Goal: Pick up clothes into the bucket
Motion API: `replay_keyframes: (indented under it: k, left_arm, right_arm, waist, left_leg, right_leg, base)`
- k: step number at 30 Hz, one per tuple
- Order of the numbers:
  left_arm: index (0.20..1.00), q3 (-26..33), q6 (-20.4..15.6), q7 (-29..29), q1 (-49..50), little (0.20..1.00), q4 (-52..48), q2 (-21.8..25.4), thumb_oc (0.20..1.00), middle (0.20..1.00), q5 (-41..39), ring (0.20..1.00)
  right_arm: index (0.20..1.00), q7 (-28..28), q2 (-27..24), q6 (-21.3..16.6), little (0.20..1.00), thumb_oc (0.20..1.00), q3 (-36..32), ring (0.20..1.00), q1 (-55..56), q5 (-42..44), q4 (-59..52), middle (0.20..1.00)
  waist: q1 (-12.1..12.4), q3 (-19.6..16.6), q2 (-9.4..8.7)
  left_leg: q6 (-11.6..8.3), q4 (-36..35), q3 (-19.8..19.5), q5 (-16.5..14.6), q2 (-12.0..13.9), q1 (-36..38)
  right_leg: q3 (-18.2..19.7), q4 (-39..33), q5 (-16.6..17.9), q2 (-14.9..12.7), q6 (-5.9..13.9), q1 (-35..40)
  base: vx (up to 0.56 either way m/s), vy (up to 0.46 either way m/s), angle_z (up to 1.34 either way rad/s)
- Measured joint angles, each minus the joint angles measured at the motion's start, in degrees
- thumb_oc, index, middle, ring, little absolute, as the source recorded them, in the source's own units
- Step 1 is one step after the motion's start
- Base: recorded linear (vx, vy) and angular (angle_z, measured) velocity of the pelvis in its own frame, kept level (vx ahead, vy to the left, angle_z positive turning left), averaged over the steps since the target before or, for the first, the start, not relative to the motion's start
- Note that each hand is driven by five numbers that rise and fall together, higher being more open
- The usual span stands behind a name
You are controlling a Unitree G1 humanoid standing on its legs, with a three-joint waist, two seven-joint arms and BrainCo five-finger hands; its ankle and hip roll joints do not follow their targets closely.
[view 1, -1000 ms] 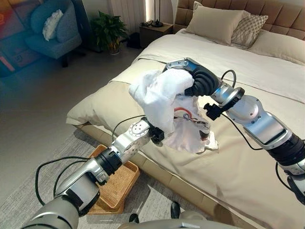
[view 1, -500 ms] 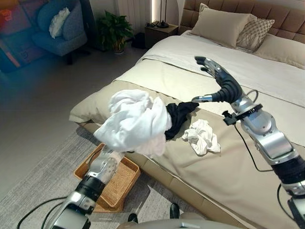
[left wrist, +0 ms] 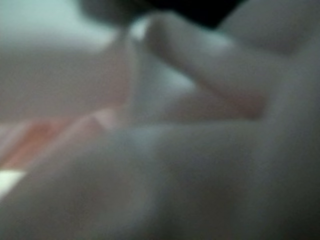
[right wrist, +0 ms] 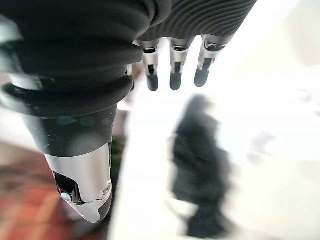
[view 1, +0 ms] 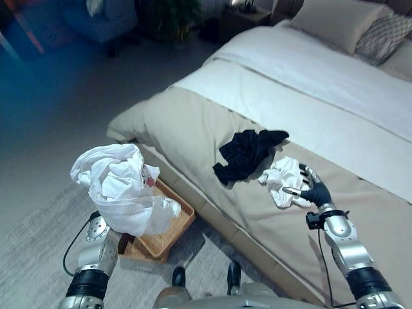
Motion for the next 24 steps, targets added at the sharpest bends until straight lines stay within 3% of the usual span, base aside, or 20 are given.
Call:
replay_keyframes:
  k: [4,8,11,19,24]
  left_arm:
    - [0.2,-0.3,-0.7,2.1,-2.0,0.2,3.5,0.6,0.2,0.2,3.8,0.2]
    - [0.2,-1.6,-0.8,4.7,-10.8,0.2,10.2,3.9,0.2,0.2,6.3,0.2]
    - [0.2,-3.6,-0.8,6.7,-18.1,0.2,15.6,6.2,0.2,0.2,6.3,0.2]
    - [0.2,-7.6,-0.7,9.6,-28.5,0.2,20.3,14.0,0.2,0.2,7.3,0.2]
    - [0.2,-7.8,-0.8,10.9,-32.0,0.2,23.7,15.3,0.2,0.2,5.9,0.2]
  right_arm:
    - [1.0,-0.5,-0.1,-0.8,1.0,1.0,1.4,1.0,-1.2,-0.8,6.6,1.0]
    - [1.0,-0.6,-0.6,-1.0,1.0,1.0,3.8,1.0,-2.6,-4.7,11.9,1.0]
    - [1.0,-0.8,-0.6,-1.1,1.0,1.0,4.2,1.0,-3.5,-5.1,13.6,1.0]
    - [1.0,-2.5,-0.4,-2.2,1.0,1.0,6.7,1.0,-4.5,-5.0,13.7,1.0]
    - [1.0,-3.3,-0.5,-2.8,1.0,1.0,8.6,1.0,-5.3,-4.2,13.0,1.0]
  waist:
    - [0.0,4.4,-0.25]
    - [-0.6,11.8,-0.51]
    - [-0.7,15.2,-1.18]
    - [-2.3,17.6,-5.53]
    - [-4.2,17.3,-6.07]
  left_leg:
    - [-0.47,4.0,-0.5,-0.9,-0.6,-3.9]
    - [0.34,11.4,-1.1,-2.8,-1.4,-11.8]
    - [0.73,14.6,-1.2,-3.4,-2.0,-16.5]
    - [0.88,21.5,-1.5,-4.3,-1.6,-28.3]
    - [0.77,23.7,-1.6,-4.6,-1.0,-33.2]
  right_leg:
    - [0.0,2.1,-0.2,-0.7,0.12,-2.9]
    - [0.3,10.9,-1.5,-1.8,-0.5,-11.4]
    - [0.6,15.2,-2.8,-3.0,-0.62,-16.5]
    - [1.2,16.8,-1.8,-2.6,-0.25,-25.7]
    - [1.0,15.2,-0.4,-1.8,0.08,-28.6]
  base:
    - [-0.14,0.08,0.03]
    - [-0.14,0.093,0.02]
    - [-0.11,0.029,0.05]
    - [-0.07,0.003,-0.02]
    - [0.0,0.002,-0.02]
